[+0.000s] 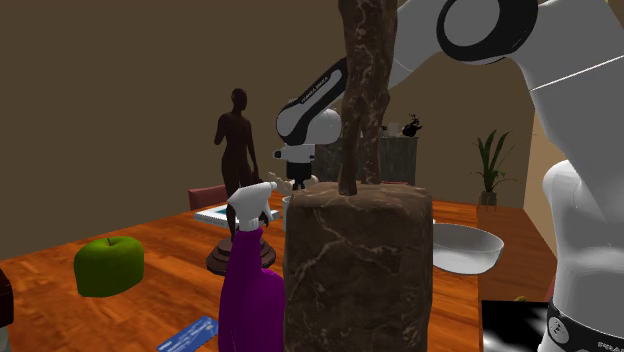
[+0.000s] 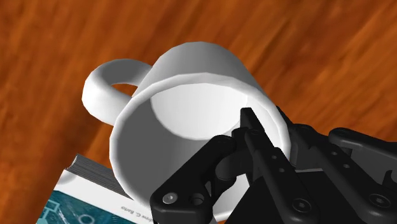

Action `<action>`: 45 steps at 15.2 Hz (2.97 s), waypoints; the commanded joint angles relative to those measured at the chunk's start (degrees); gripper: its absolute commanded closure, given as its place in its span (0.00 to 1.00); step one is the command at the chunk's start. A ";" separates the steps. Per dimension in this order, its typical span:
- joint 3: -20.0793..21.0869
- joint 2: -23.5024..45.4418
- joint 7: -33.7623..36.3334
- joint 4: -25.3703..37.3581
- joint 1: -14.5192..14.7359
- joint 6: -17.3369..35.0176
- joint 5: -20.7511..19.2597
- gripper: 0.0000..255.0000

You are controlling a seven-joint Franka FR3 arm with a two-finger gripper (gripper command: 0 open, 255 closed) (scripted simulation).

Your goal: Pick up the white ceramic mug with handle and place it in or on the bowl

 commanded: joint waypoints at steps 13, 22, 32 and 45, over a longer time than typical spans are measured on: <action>-0.91 -3.11 1.37 2.94 0.57 -5.69 -2.02 1.00; -1.50 -5.38 2.43 7.00 0.84 -11.74 -3.52 1.00; -1.87 -6.72 3.17 12.44 0.79 -18.32 -4.46 1.00; -0.44 -40.48 11.73 -22.54 2.54 -13.48 -20.83 1.00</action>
